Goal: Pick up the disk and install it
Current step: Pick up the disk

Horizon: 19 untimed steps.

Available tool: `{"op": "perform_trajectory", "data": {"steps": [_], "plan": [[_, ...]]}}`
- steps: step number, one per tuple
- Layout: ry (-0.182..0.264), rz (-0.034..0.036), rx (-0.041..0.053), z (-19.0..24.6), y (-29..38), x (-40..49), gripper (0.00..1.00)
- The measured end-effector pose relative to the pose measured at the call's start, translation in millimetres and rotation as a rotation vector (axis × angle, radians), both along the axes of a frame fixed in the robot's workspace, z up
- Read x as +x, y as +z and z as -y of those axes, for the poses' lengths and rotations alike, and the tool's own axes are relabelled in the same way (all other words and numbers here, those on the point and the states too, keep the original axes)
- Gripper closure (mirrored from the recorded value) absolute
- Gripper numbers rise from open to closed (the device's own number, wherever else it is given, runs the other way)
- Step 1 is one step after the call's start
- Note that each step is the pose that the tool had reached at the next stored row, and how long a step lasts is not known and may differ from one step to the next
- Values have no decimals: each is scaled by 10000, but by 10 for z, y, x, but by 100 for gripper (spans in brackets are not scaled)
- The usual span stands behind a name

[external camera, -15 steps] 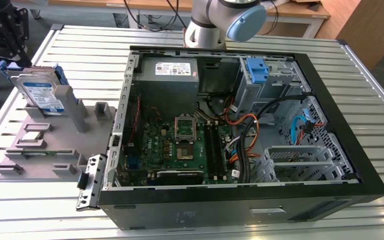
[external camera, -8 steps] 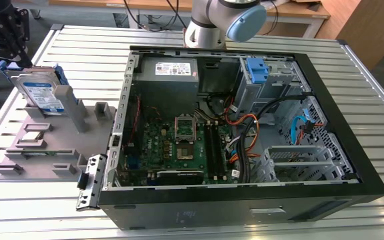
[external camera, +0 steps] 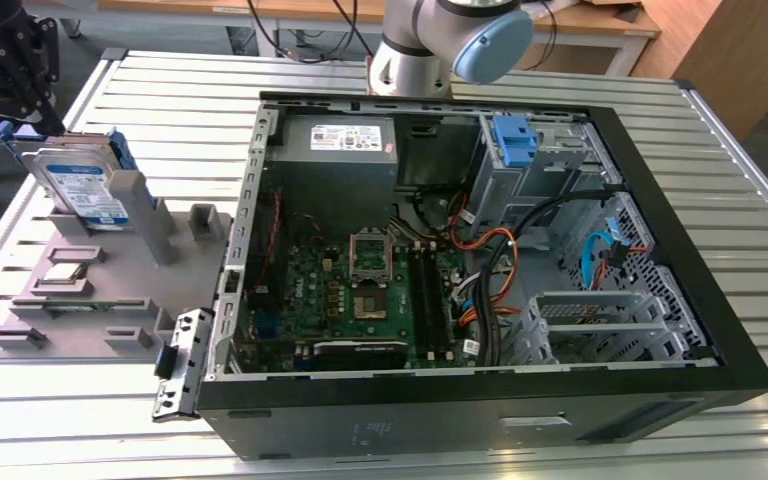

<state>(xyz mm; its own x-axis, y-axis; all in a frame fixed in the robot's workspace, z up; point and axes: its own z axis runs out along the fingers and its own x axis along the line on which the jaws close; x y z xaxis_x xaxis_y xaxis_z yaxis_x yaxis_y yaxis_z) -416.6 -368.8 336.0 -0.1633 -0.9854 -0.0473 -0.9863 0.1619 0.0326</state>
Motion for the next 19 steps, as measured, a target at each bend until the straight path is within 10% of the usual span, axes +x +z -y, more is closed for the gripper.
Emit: {"op": "perform_trajectory", "data": {"steps": [11, 19], "plan": [[0, 0, 0, 0, -2, 0, 47], [185, 93, -1, 0, -32, 0, 47]]}}
